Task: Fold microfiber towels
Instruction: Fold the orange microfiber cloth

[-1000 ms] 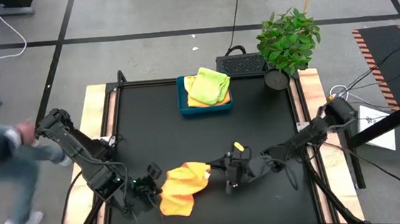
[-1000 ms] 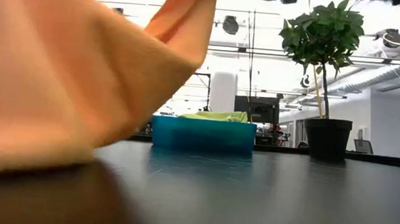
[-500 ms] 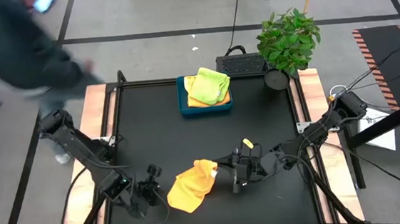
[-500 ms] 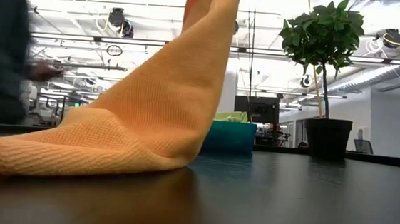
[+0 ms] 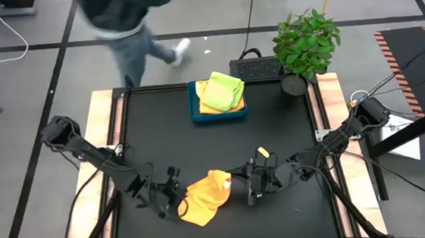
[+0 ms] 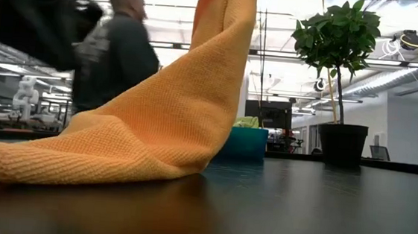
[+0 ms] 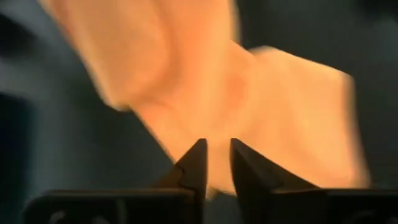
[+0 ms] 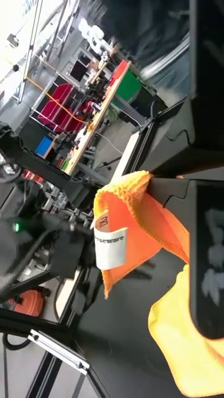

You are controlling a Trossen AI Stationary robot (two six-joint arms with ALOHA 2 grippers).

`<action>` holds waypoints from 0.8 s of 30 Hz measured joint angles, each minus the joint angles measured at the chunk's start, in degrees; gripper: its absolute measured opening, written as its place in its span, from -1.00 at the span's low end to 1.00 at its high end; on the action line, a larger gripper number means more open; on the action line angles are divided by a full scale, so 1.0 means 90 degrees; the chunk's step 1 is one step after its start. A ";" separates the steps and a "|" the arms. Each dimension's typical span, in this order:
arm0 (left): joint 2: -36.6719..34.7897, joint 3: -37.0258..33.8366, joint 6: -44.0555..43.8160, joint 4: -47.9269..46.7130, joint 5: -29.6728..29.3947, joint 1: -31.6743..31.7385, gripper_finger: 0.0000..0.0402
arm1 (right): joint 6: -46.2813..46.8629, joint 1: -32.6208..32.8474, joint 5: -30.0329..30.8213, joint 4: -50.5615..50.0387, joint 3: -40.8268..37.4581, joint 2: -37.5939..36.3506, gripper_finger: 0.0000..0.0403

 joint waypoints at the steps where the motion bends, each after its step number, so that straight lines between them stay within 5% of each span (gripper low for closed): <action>1: 0.0000 0.0000 0.0345 0.0199 -0.0152 0.0137 -0.59 | 0.0001 0.0000 -0.0009 -0.0004 0.0000 0.0000 -1.00; 4: 0.0000 0.0000 0.1339 0.1027 -0.0628 0.0530 -0.39 | 0.0004 0.0000 -0.0012 -0.0005 0.0000 0.0000 -1.00; 13: 0.0000 0.0000 0.3278 0.3698 -0.0479 0.0782 0.08 | 0.0159 -0.0142 -0.0010 -0.0002 0.0000 0.0000 -1.00; 20: 0.0281 0.0000 0.3507 0.4540 -0.1083 0.0519 0.14 | 0.0260 -0.0539 -0.0002 0.0083 0.0000 0.0002 -1.00; 24: 0.0770 0.0000 0.3704 0.5339 -0.2057 0.0524 0.14 | 0.0403 -0.0793 0.0005 0.0131 0.0000 0.0002 -1.00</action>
